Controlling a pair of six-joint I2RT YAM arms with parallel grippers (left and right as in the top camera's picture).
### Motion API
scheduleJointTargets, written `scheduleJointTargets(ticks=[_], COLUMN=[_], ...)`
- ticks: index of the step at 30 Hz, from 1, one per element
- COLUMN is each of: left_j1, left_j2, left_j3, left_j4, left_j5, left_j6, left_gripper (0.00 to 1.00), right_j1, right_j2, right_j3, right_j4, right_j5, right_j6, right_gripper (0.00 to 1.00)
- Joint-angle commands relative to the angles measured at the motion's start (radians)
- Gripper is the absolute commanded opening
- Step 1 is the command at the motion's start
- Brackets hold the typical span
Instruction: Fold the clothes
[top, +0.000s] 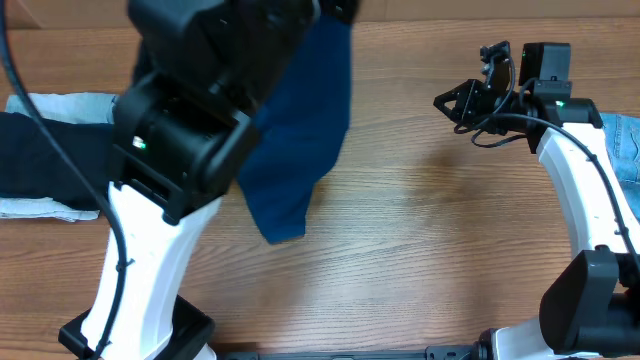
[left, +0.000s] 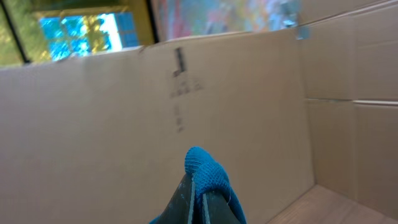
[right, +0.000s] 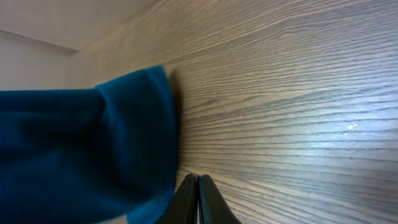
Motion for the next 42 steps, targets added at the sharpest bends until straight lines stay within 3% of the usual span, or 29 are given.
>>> scheduleJointTargets(ticks=[1, 6, 8, 11, 14, 20, 21, 22, 23, 25, 27, 32, 34, 35, 42], left_j1=[-0.077, -0.063, -0.034, 0.051, 0.132, 0.163, 0.163, 0.163, 0.163, 0.163, 0.163, 0.163, 0.163, 0.163, 0.183], left_j2=[-0.024, -0.030, -0.030, -0.029, -0.028, -0.060, -0.060, -0.060, -0.060, -0.059, -0.059, -0.059, -0.059, -0.059, -0.059], left_j3=[0.014, 0.016, 0.016, 0.016, 0.015, 0.017, 0.016, 0.016, 0.016, 0.016, 0.016, 0.016, 0.016, 0.016, 0.016], left_j4=[0.030, -0.146, -0.357, -0.571, -0.724, -0.741, -0.740, -0.740, -0.740, -0.739, -0.733, -0.735, -0.735, -0.735, -0.733], left_j5=[-0.039, -0.291, -0.442, -0.457, -0.469, -0.535, -0.535, -0.530, -0.515, -0.483, -0.483, -0.456, -0.453, -0.453, -0.484], left_j6=[0.088, 0.085, 0.009, -0.116, -0.161, -0.151, -0.151, -0.152, -0.152, -0.152, -0.152, -0.152, -0.152, -0.152, -0.149], left_gripper=[0.04, 0.04, 0.04, 0.04, 0.04, 0.04, 0.04, 0.04, 0.04, 0.04, 0.04, 0.04, 0.04, 0.04, 0.04], right_j1=[0.003, 0.003, 0.003, 0.003, 0.005, 0.093, 0.123, 0.161, 0.187, 0.212, 0.231, 0.234, 0.234, 0.234, 0.108], right_j2=[-0.024, -0.024, -0.024, -0.024, -0.020, 0.066, 0.086, 0.110, 0.124, 0.137, 0.157, 0.203, 0.219, 0.220, 0.044], right_j3=[0.024, 0.024, 0.024, 0.024, 0.024, 0.024, 0.024, 0.024, 0.024, 0.024, 0.019, 0.010, 0.010, 0.010, 0.192], right_j4=[0.008, 0.008, 0.009, 0.013, 0.011, 0.001, -0.004, -0.019, -0.047, -0.096, -0.126, -0.145, -0.129, -0.124, -0.121], right_j5=[0.067, 0.114, 0.141, 0.188, 0.208, 0.185, 0.184, 0.201, 0.267, 0.362, 0.362, 0.455, 0.453, 0.441, 0.439], right_j6=[-0.004, -0.004, -0.004, -0.003, 0.000, 0.000, 0.000, 0.001, 0.034, 0.083, 0.084, 0.140, 0.140, 0.140, 0.132], right_gripper=[0.05, 0.06, 0.06, 0.06, 0.08, 0.11, 0.17, 0.40, 0.51, 0.66, 0.68, 0.54, 0.17, 0.05, 0.04])
